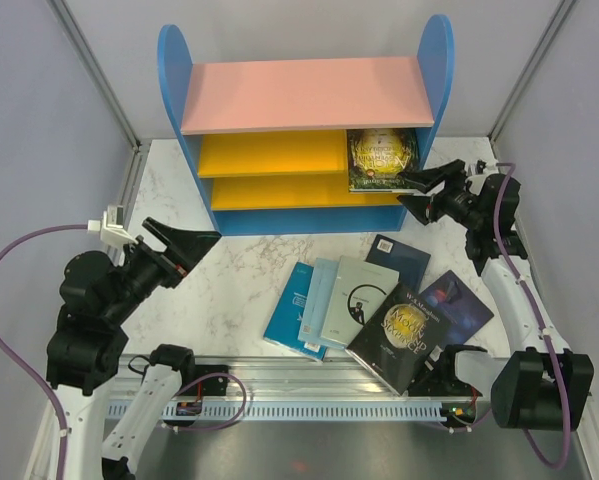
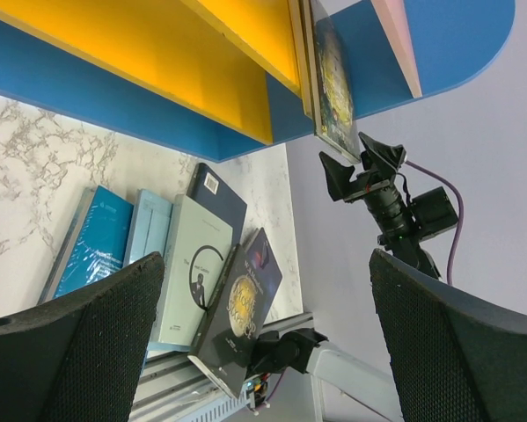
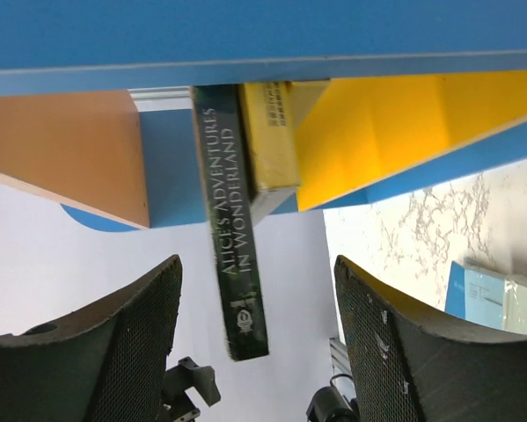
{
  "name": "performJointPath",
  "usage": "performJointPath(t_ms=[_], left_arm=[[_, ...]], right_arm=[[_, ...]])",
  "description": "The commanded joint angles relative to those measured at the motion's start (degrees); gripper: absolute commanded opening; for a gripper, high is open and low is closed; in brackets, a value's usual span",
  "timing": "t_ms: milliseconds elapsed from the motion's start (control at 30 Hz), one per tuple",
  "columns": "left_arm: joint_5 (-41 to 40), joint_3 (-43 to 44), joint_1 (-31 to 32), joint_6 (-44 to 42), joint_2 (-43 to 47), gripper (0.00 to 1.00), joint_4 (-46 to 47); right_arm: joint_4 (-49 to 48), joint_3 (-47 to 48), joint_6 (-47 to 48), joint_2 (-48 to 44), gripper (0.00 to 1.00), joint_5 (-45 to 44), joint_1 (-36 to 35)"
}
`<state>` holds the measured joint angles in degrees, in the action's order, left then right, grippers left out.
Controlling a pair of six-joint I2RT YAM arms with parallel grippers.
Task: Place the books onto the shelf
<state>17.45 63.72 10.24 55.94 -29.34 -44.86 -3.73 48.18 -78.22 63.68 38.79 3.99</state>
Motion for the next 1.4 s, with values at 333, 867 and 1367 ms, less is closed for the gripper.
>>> performJointPath(t_ms=[333, 867, 1367], left_arm=[[-0.31, -0.97, -0.22, -0.31, -2.21, 1.0, 3.29], [-0.4, -1.24, -0.31, -1.1, -4.76, 1.0, 5.84], [0.3, 1.31, -0.22, -3.91, -8.53, 1.0, 6.01]], right_arm=[[0.39, 0.51, 1.13, -0.84, 0.19, 1.38, 0.23], [-4.36, 3.49, -2.73, 5.22, 0.05, -6.25, 0.14], [-5.24, 6.75, -3.44, 10.68, 0.53, -8.82, 0.14]])
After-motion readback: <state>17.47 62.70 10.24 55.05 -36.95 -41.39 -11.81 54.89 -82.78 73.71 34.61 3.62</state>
